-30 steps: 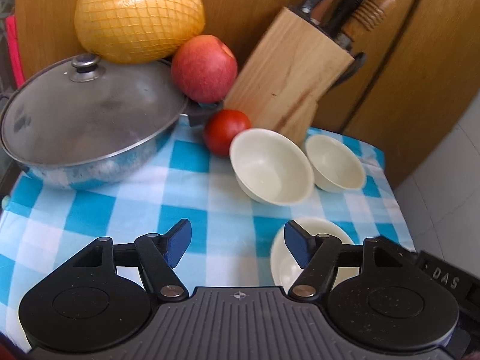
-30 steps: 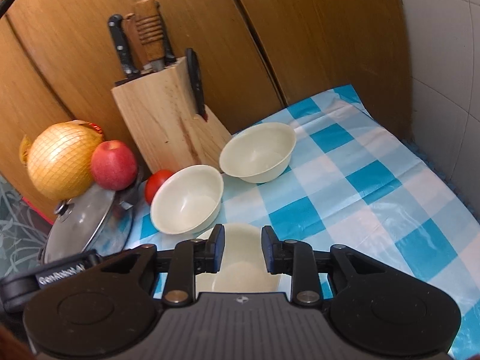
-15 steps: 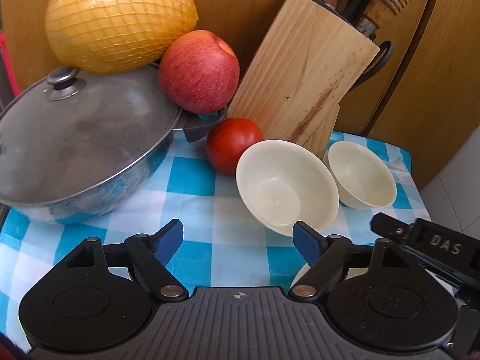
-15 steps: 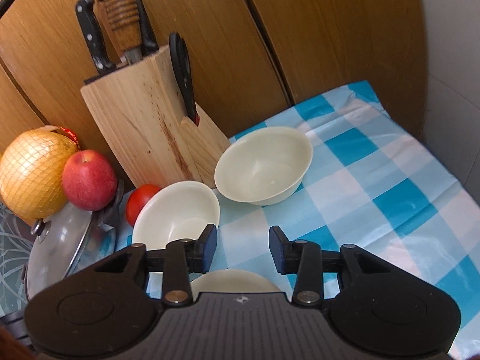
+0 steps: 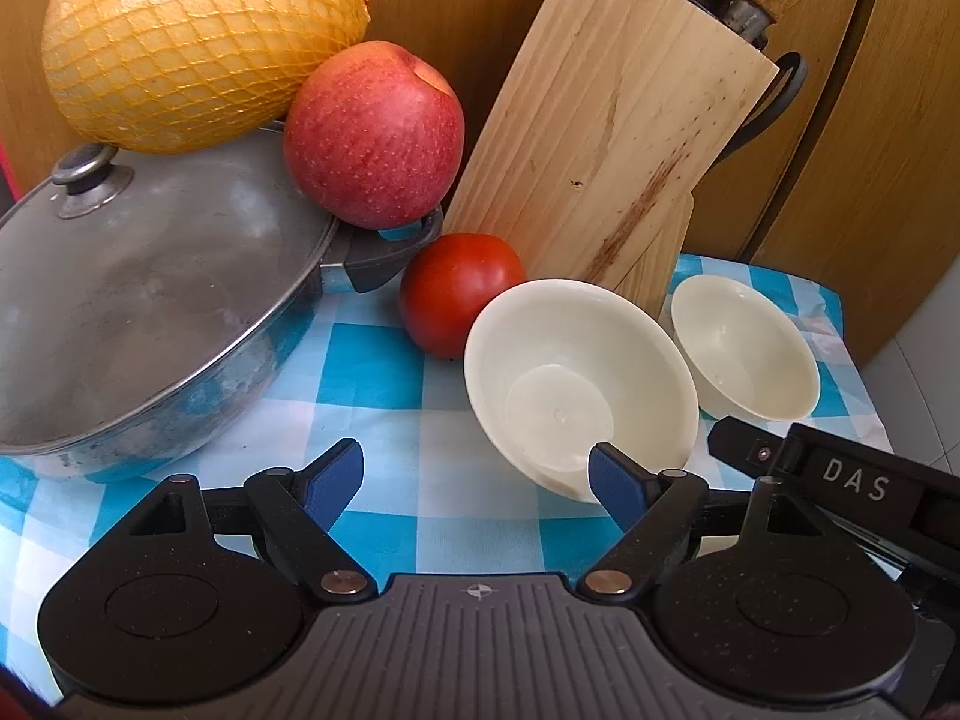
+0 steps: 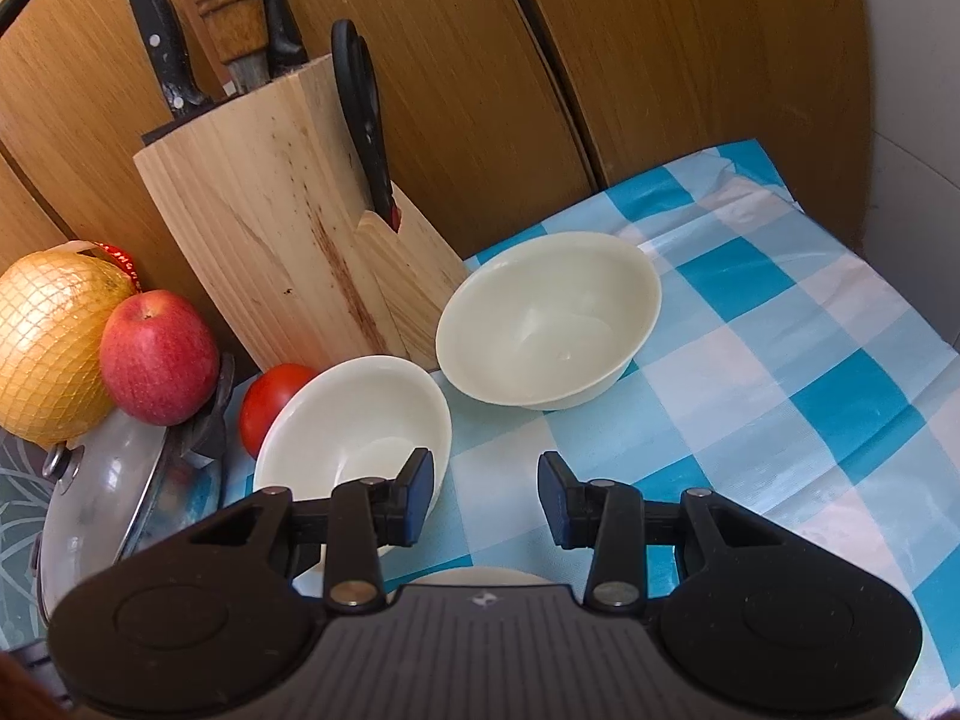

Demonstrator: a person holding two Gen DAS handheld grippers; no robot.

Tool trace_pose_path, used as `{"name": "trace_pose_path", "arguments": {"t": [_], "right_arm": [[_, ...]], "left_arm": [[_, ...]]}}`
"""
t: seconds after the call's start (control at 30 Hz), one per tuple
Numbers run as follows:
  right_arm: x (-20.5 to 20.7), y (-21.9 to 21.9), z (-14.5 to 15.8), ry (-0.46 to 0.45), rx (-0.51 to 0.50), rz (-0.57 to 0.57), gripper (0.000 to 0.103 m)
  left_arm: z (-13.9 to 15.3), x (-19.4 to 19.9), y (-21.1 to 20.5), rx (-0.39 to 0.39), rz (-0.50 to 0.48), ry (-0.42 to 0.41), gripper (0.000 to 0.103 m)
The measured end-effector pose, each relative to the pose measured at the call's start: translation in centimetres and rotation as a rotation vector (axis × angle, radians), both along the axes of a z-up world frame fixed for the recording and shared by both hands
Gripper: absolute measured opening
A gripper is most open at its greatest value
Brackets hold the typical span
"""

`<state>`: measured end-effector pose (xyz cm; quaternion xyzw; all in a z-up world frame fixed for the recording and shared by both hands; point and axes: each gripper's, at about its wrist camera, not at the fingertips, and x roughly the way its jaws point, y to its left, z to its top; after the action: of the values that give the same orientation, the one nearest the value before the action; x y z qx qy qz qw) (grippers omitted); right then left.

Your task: Organize plates and bowls

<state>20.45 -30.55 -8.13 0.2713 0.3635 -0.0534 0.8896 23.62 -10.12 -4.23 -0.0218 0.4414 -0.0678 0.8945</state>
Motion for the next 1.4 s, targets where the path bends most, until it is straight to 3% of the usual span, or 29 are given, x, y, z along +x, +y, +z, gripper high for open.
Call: {"name": "trace_pose_path", "arguments": {"t": [0.67, 1.0, 1.2, 1.4], "right_arm": [[1.3, -0.5, -1.1, 0.025, 0.047, -0.009, 0.036], [1.6, -0.4, -1.3, 0.025, 0.089, -0.015, 0.036], [2.0, -0.6, -1.8, 0.033, 0.130, -0.020, 0.036], [2.7, -0.4, -2.2, 0.042, 0.165, -0.004, 0.020]], "left_arm": [[-1.6, 1.4, -0.1, 0.007, -0.001, 0.035, 0.087], [-1.5, 1.8, 0.8, -0.059, 0.020, 0.054, 0.086], [-2.0, 2.2, 0.8, -0.087, 0.022, 0.077, 0.080], [-2.3, 2.4, 0.2, -0.073, 0.003, 0.073, 0.073]]}}
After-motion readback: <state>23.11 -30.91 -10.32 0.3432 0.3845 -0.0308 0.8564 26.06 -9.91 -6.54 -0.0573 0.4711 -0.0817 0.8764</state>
